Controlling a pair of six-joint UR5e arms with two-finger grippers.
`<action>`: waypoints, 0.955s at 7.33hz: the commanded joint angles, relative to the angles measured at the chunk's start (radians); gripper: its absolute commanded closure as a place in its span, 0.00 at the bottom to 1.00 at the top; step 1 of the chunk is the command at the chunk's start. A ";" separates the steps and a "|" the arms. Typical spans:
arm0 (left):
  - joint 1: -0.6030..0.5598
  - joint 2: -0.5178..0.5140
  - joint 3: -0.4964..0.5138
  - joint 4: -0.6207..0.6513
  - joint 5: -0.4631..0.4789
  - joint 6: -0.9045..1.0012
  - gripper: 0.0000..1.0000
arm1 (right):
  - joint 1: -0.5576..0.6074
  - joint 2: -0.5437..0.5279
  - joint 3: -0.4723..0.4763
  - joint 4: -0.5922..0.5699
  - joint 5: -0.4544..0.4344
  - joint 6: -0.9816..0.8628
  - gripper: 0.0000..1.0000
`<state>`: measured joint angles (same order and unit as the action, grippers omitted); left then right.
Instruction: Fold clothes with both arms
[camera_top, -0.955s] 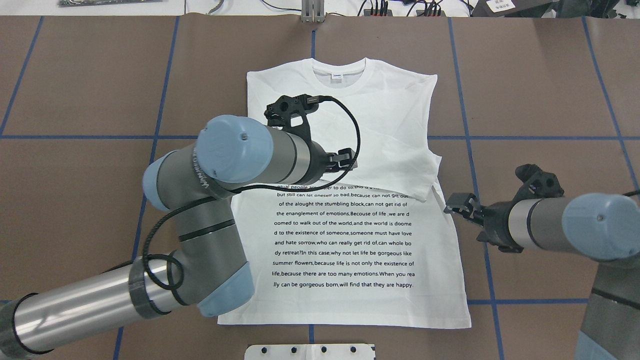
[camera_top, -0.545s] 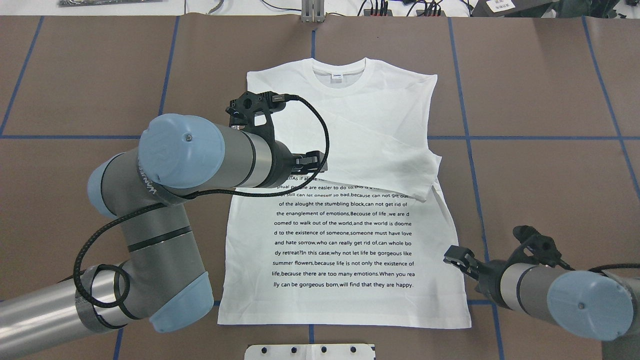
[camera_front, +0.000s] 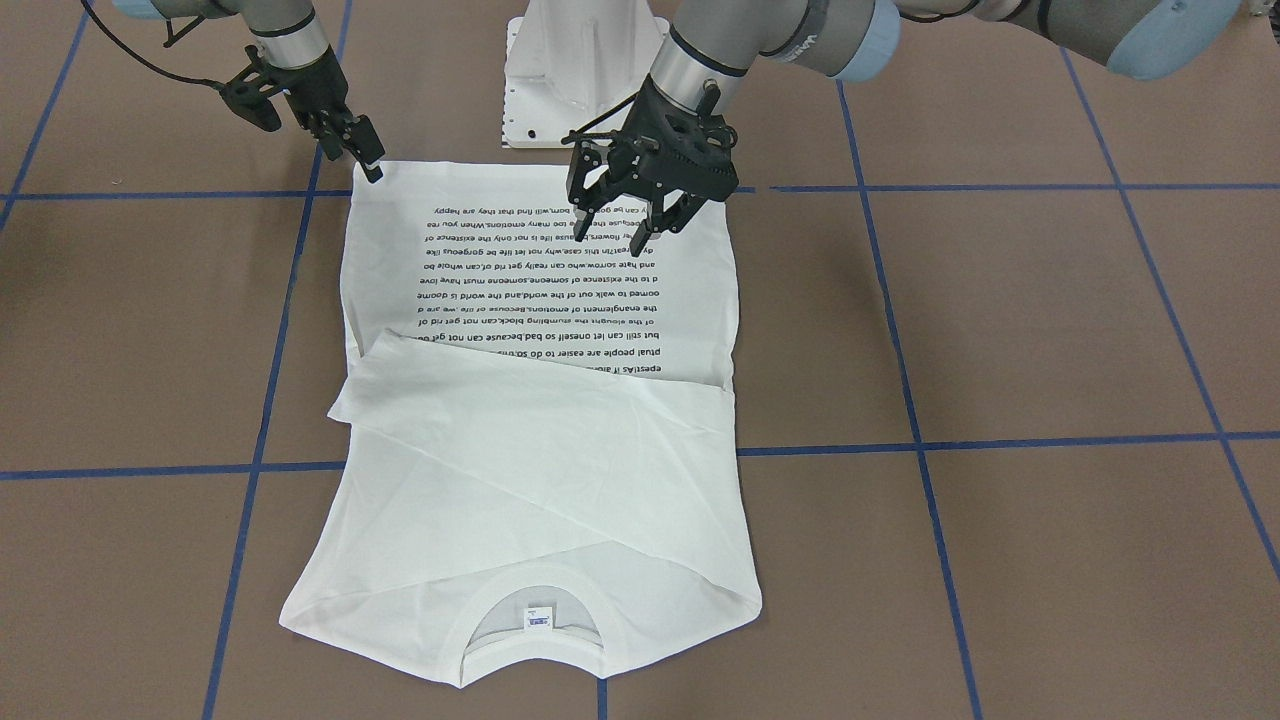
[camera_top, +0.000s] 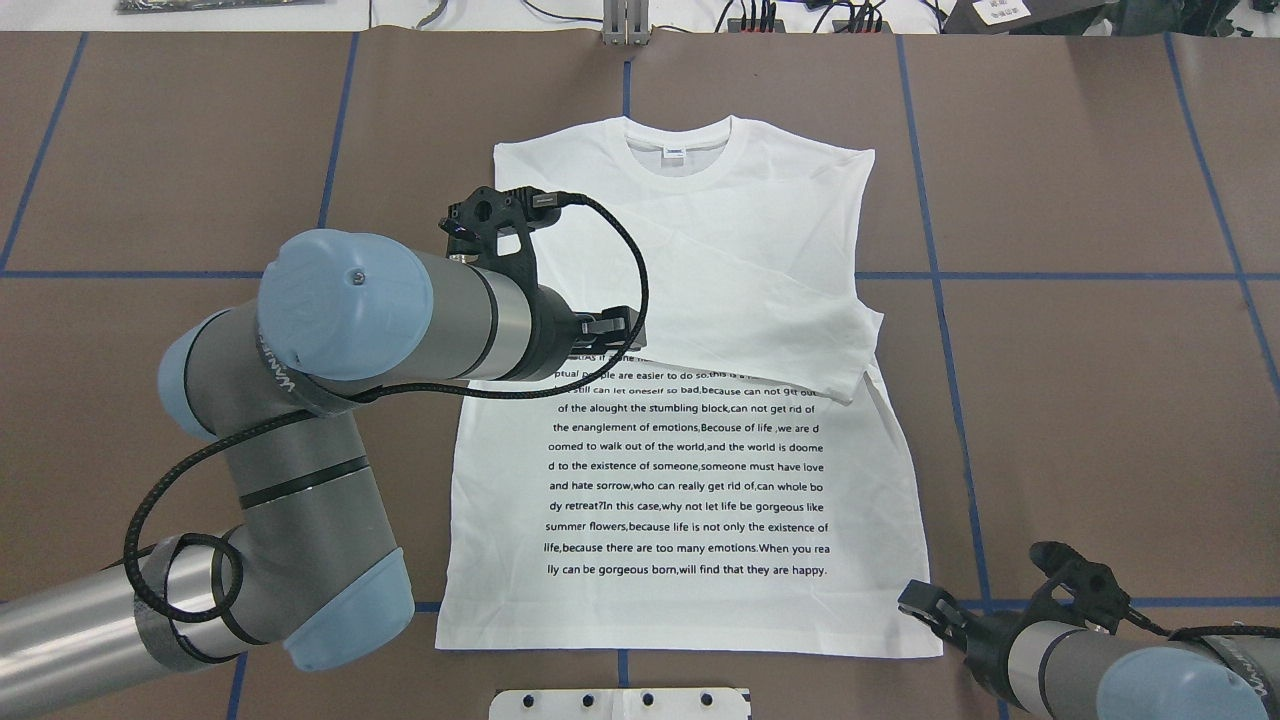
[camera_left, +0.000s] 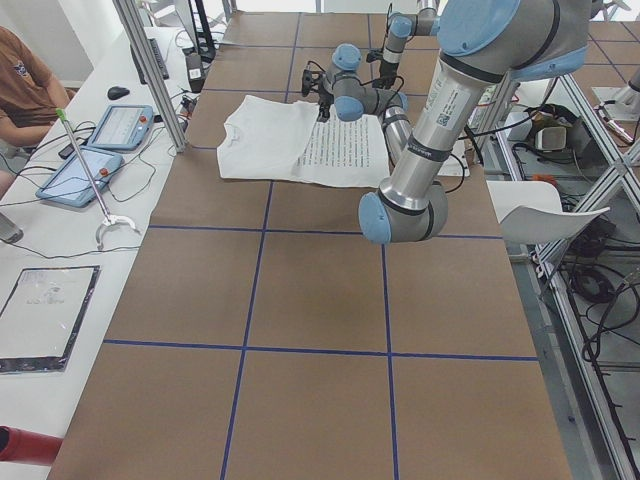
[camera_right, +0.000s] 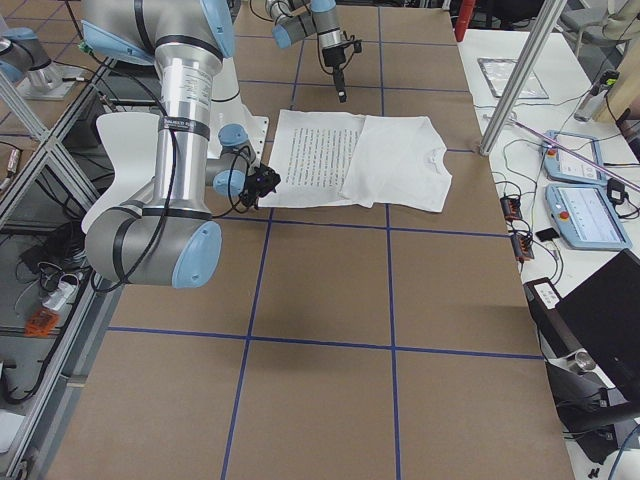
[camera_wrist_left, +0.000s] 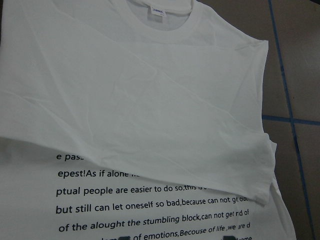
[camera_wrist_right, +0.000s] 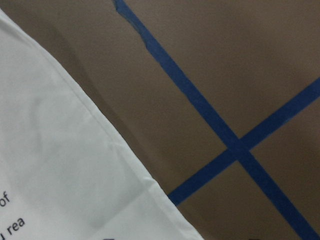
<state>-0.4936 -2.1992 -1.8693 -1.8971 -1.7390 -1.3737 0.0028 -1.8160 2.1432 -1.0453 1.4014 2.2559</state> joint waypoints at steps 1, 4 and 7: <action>0.000 0.004 -0.002 0.000 -0.001 -0.002 0.30 | -0.018 0.000 -0.012 0.001 -0.009 0.025 0.12; 0.000 0.023 -0.013 -0.007 -0.001 -0.002 0.30 | -0.021 0.003 -0.011 0.001 -0.007 0.028 0.34; 0.000 0.024 -0.011 -0.008 0.001 -0.002 0.30 | -0.033 0.003 -0.009 0.001 -0.007 0.030 0.37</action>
<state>-0.4937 -2.1764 -1.8807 -1.9050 -1.7392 -1.3760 -0.0262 -1.8133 2.1325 -1.0446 1.3944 2.2844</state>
